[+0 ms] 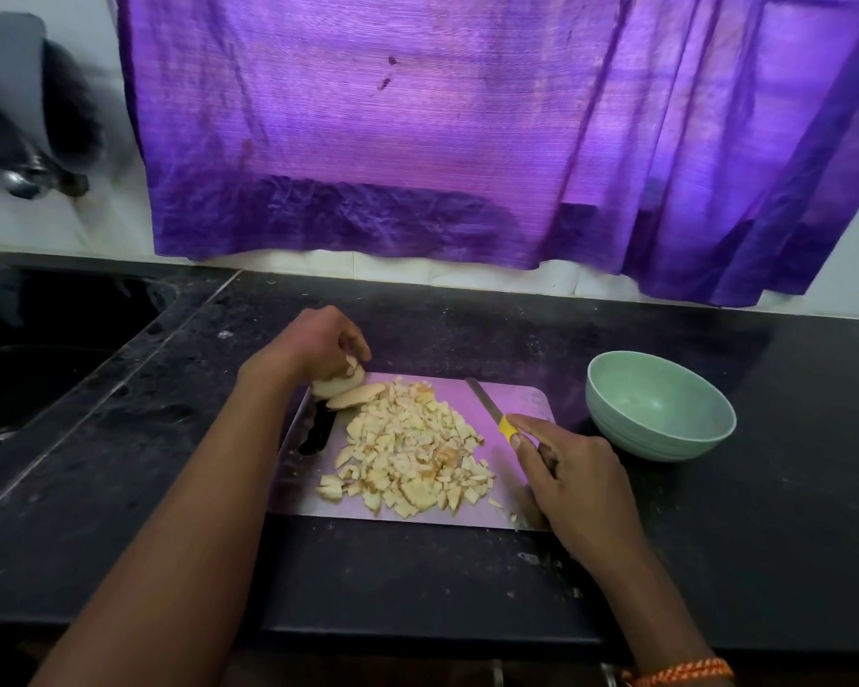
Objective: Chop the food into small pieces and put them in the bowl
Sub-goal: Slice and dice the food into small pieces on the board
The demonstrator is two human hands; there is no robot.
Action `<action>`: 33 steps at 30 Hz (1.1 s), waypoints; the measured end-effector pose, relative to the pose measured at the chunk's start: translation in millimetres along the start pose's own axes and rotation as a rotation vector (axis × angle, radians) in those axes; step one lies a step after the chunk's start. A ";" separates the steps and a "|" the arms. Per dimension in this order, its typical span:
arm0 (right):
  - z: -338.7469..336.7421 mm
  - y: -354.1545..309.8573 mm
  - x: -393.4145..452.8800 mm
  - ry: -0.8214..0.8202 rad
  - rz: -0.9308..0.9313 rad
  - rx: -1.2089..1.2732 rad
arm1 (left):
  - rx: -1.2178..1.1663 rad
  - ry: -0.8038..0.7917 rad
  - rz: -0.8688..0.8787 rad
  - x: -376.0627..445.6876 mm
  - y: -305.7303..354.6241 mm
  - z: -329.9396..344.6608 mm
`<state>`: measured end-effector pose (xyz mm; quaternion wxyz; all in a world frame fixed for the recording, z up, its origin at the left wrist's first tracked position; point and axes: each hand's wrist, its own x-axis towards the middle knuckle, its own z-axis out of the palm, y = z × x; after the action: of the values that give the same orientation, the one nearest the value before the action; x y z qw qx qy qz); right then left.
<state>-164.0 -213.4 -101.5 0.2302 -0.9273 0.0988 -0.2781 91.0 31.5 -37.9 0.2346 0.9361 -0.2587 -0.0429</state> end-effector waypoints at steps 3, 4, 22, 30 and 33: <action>-0.7 -0.6 -0.7 0.009 0.005 0.003 | 0.043 0.081 0.002 1.5 -1.4 1.9; -0.5 -0.5 -0.6 0.009 0.008 0.005 | 0.056 0.107 0.001 0.9 -0.4 1.6; -7.2 -3.1 2.0 0.159 0.117 -0.010 | -0.449 0.027 0.413 -19.7 106.3 72.9; -9.8 -7.6 0.6 0.092 0.102 -0.029 | -0.125 0.040 0.387 -16.6 90.8 69.2; -10.6 -12.3 -0.6 0.054 0.094 -0.056 | -0.009 0.021 0.403 -17.9 93.9 74.4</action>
<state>-169.8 -206.4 -88.1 0.2144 -0.9198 0.1561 -0.2893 17.0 -61.5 -61.2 0.2454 0.8647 -0.4382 0.0133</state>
